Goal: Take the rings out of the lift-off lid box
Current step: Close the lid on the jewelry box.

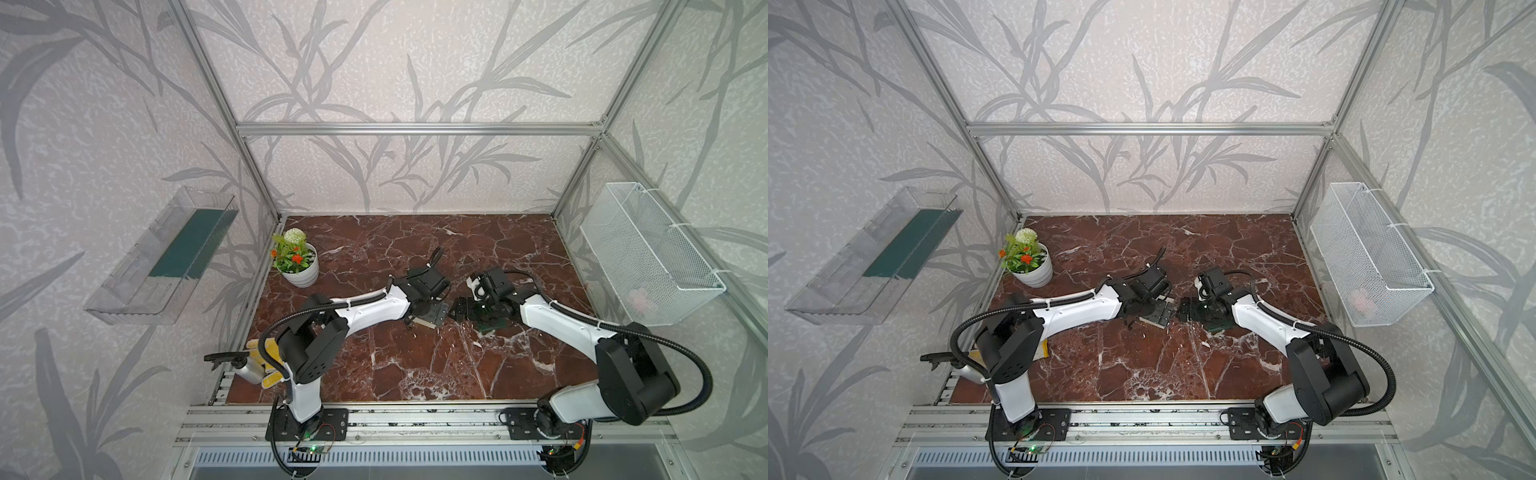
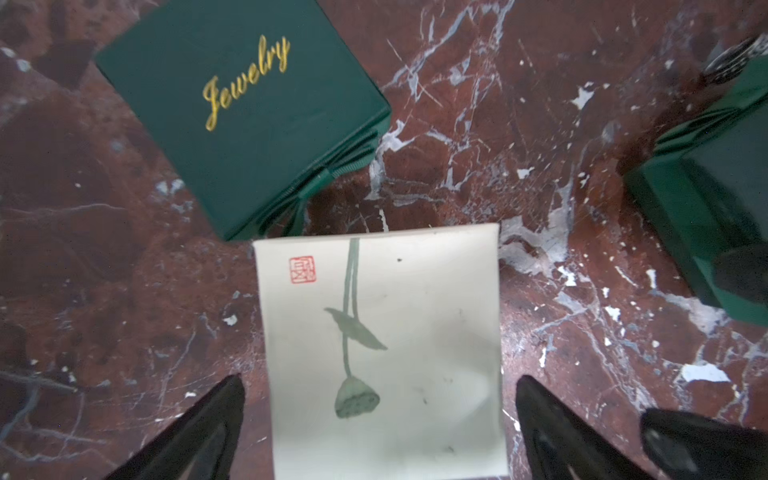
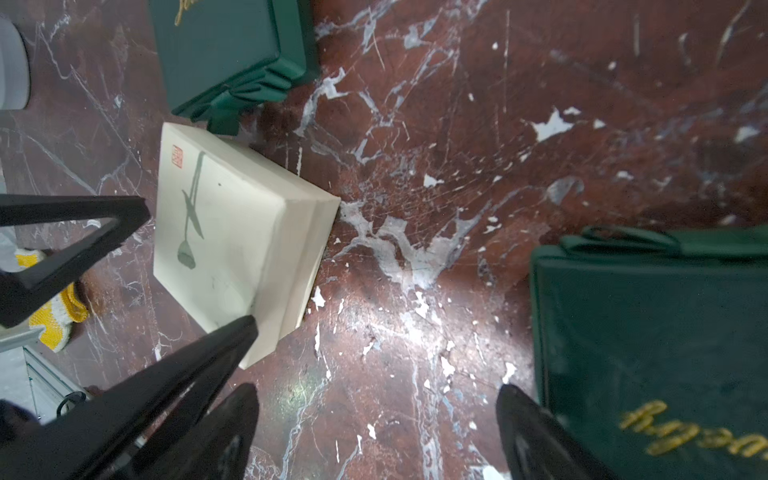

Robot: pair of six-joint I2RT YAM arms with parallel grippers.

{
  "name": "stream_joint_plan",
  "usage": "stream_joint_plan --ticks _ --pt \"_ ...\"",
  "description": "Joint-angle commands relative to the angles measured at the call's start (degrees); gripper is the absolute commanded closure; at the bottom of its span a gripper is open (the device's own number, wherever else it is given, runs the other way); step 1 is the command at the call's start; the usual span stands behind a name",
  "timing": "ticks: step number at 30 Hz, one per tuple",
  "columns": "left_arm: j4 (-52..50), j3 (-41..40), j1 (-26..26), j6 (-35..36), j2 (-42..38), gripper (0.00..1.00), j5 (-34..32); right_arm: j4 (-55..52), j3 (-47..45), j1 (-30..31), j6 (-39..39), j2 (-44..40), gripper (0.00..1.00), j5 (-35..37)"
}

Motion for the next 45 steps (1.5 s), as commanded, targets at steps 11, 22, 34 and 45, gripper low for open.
stream_joint_plan --ticks 11,22,34,45 --pt "-1.89 -1.21 -0.23 2.14 -6.59 0.47 -4.9 -2.03 -0.14 0.05 0.86 -2.08 0.1 0.61" --pt "-0.74 -0.44 -0.23 2.42 0.42 0.57 -3.03 -2.89 0.06 0.02 0.78 -2.36 0.1 1.42" --pt "1.92 -0.09 -0.23 -1.94 5.64 0.54 0.85 -2.62 -0.84 0.06 0.76 -3.57 0.1 1.2" --pt "2.36 0.11 -0.32 -2.73 5.86 0.41 2.46 -4.75 -0.59 -0.26 0.49 -6.55 0.1 2.25"
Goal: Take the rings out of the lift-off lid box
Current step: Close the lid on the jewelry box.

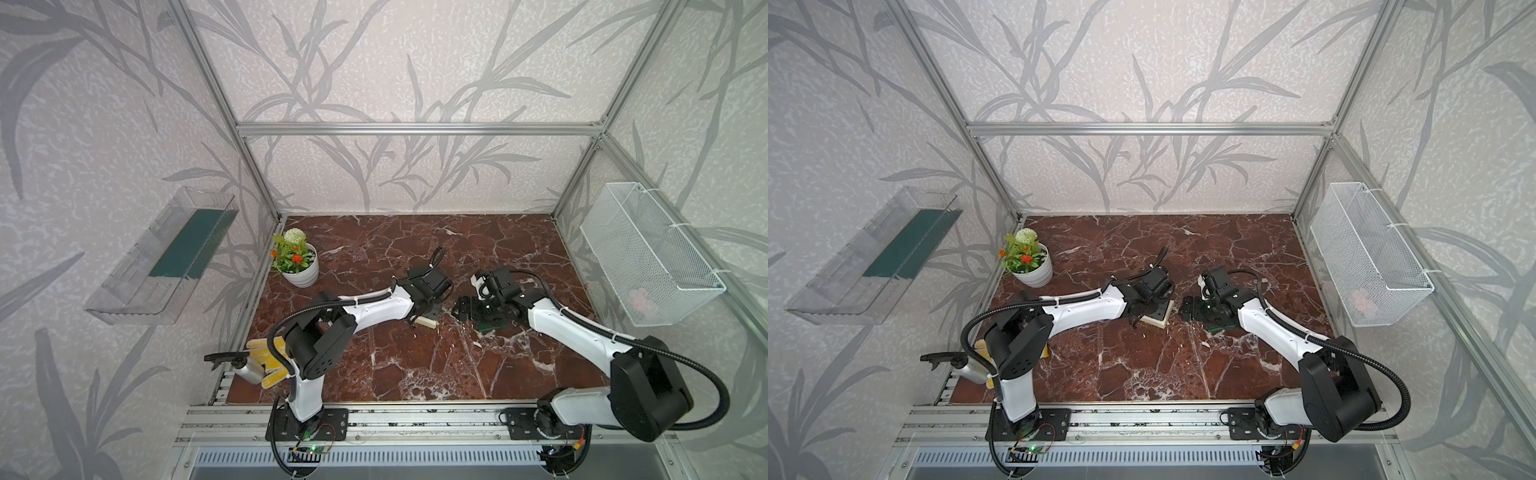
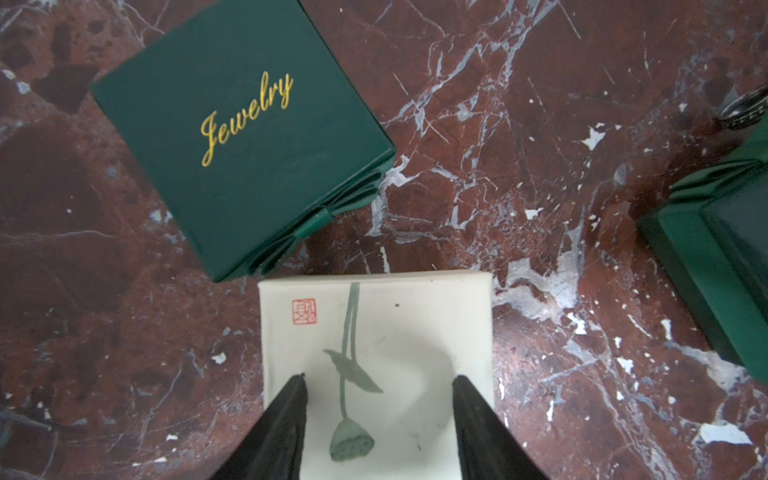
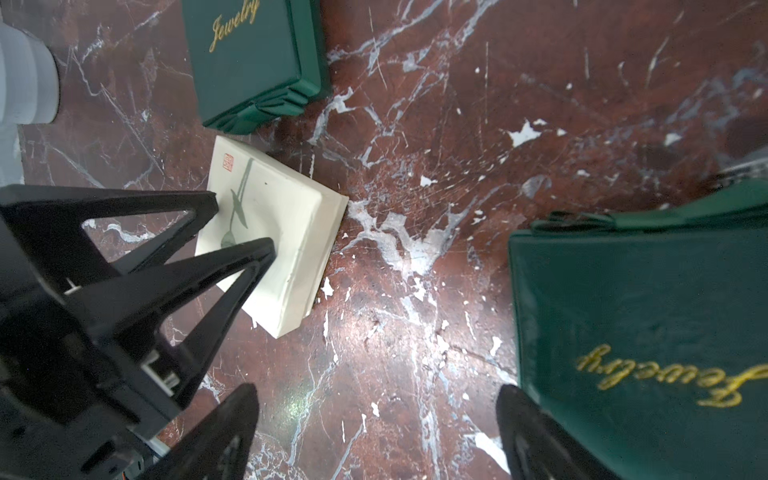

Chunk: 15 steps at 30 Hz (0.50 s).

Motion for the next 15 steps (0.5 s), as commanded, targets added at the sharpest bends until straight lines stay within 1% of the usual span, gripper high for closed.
stream_joint_plan --ticks 1,2,5,9,12,15 --pt "-2.19 -0.3 -0.28 -1.16 1.93 0.38 3.26 -2.33 -0.19 -0.25 0.11 -1.91 0.1 0.84" --pt "-2.5 -0.1 -0.36 -1.24 1.64 0.36 3.23 -2.49 -0.1 -0.3 0.12 -2.33 0.1 0.83" --pt "-2.06 -0.48 -0.58 -0.79 0.53 0.32 3.45 -2.19 -0.51 -0.3 0.42 -4.32 0.1 0.66" --pt "-1.9 -0.11 -0.73 0.54 0.32 0.21 3.35 -1.39 -1.71 -0.25 0.5 -7.77 0.09 0.95" --pt "-2.46 1.21 -0.71 1.69 1.44 0.17 3.54 -1.78 -2.11 -0.31 0.06 -10.18 0.09 1.99" --pt "-4.0 3.33 -0.71 1.84 3.65 0.16 3.37 -1.78 -2.75 -0.31 0.33 -12.68 0.09 2.97"
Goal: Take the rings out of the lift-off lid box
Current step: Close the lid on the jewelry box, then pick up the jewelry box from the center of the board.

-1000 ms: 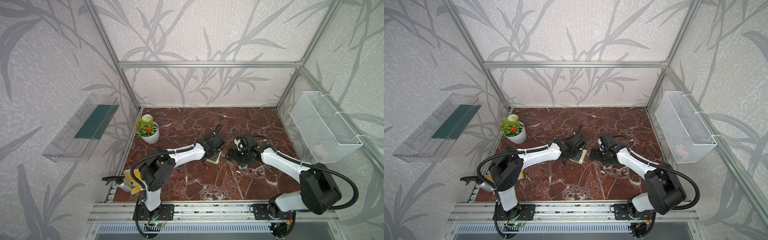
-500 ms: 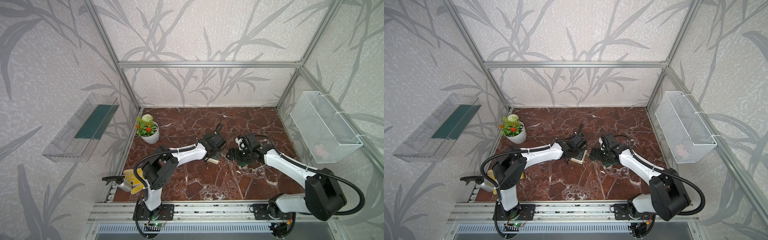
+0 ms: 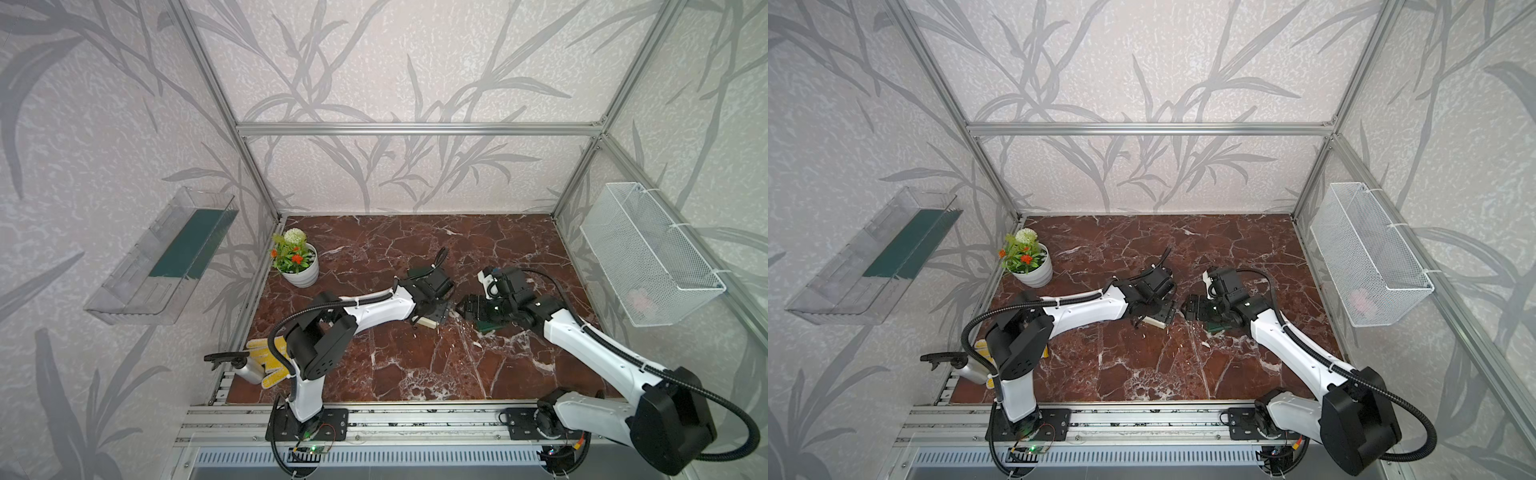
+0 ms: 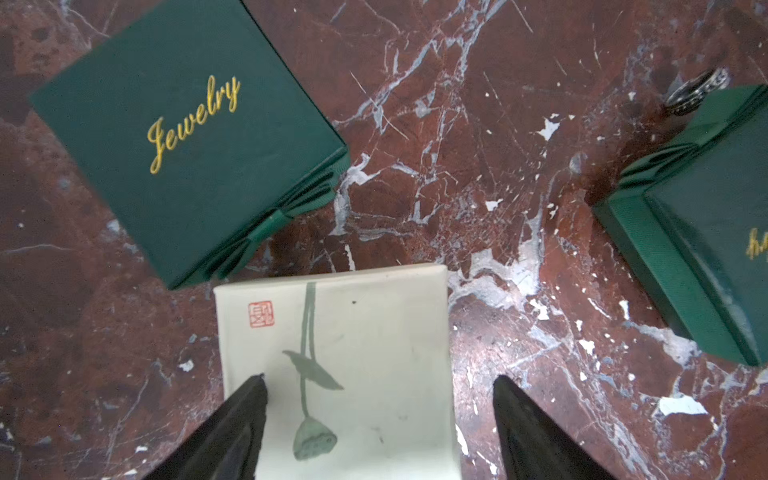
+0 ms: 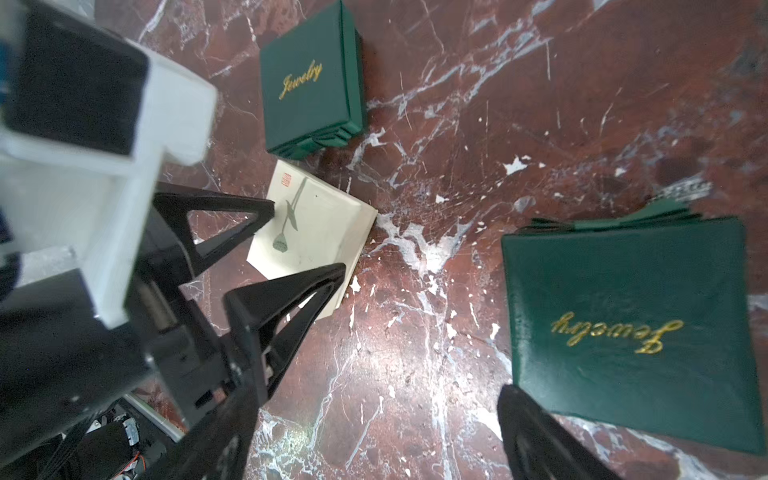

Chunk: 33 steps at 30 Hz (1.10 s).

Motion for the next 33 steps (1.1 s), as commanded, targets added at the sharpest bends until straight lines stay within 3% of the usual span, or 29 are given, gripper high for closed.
stream_joint_plan --ticks 1,8,33 --pt "-4.04 2.46 -0.15 0.29 3.75 0.16 1.11 -0.47 -1.65 -0.25 0.31 -3.19 0.09 1.75" --pt "-6.13 2.78 -0.19 -2.49 6.06 0.22 -1.95 -0.68 -1.34 -0.24 -0.22 -4.11 0.09 2.37" --pt "-7.23 -7.82 0.24 -3.5 1.07 0.28 -12.56 1.75 3.62 -0.24 0.09 4.83 0.09 1.06"
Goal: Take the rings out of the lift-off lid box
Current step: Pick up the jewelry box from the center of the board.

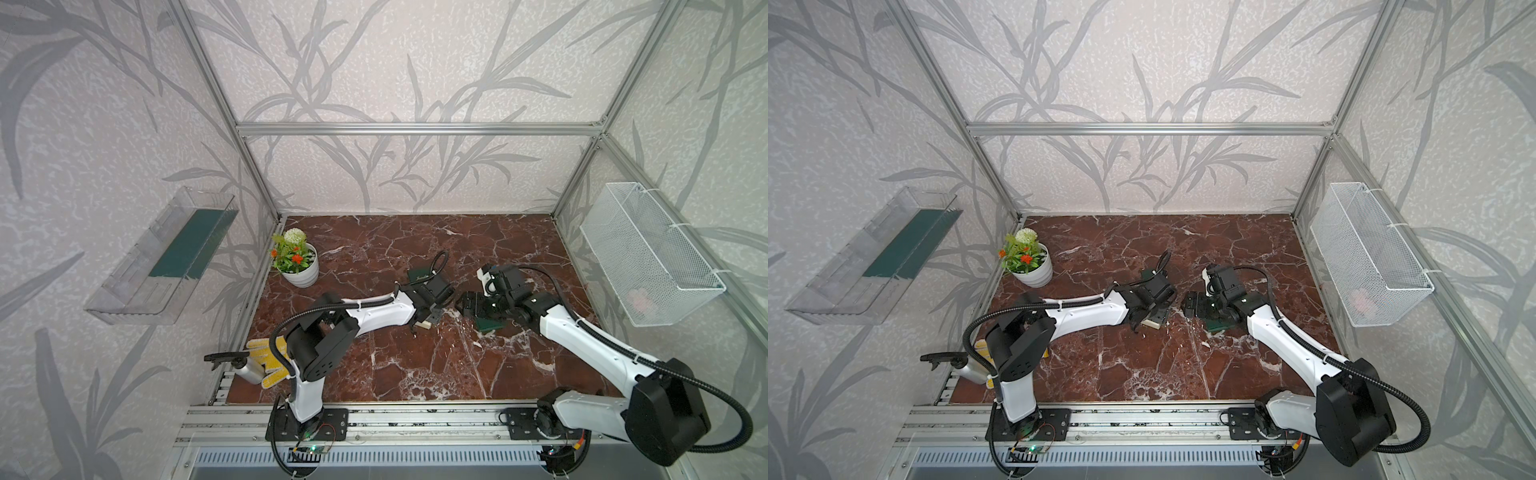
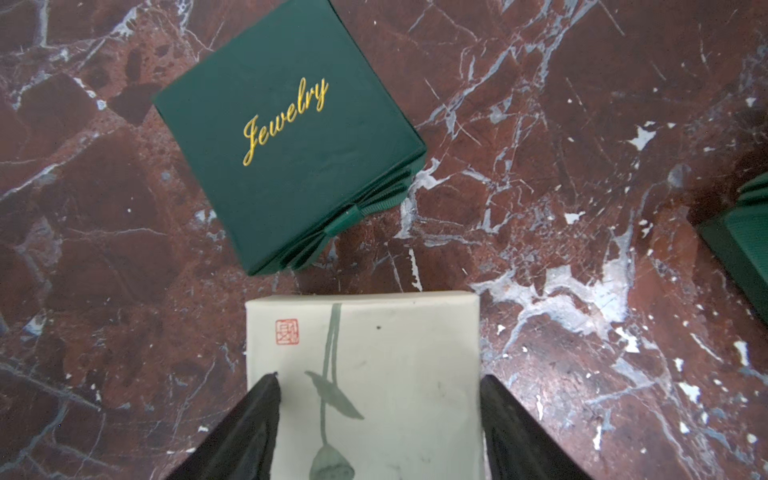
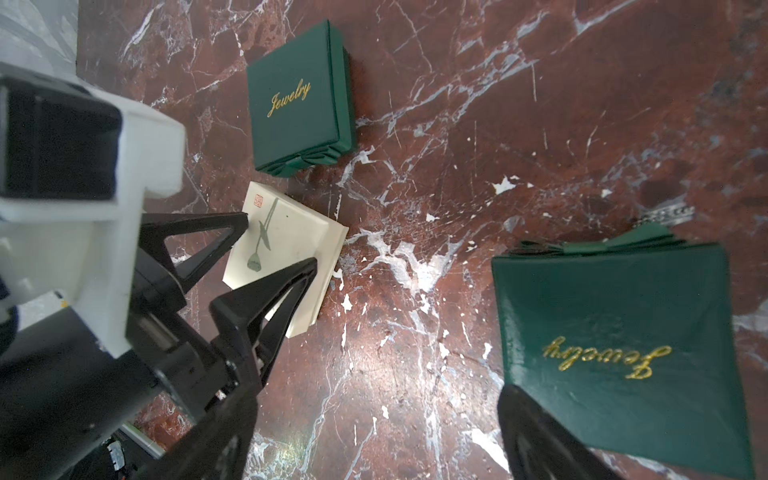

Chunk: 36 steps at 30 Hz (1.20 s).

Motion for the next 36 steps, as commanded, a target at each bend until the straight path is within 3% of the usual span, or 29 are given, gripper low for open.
stream_joint_plan --ticks 1,10,20,26,36 --pt "-8.76 -3.83 1.06 -1.84 1.75 0.29 -2.02 0.33 2.35 -0.24 -0.07 1.32 0.09 -0.32" --pt "-7.33 -5.45 3.18 -1.66 1.33 0.3 -2.58 -0.33 5.04 -0.23 0.32 3.41 0.09 0.66" --pt "-4.18 -11.06 9.48 0.22 -2.11 0.3 -4.75 -0.34 8.28 -0.2 2.19 8.01 0.09 1.03" --pt "-0.61 -13.46 15.94 0.91 -3.27 0.3 -2.37 -0.32 10.89 -0.19 3.6 11.68 0.09 1.01" --pt "-2.14 -7.25 24.48 1.47 -4.82 0.29 -0.27 -2.66 15.55 -0.15 3.35 16.9 0.1 1.5"
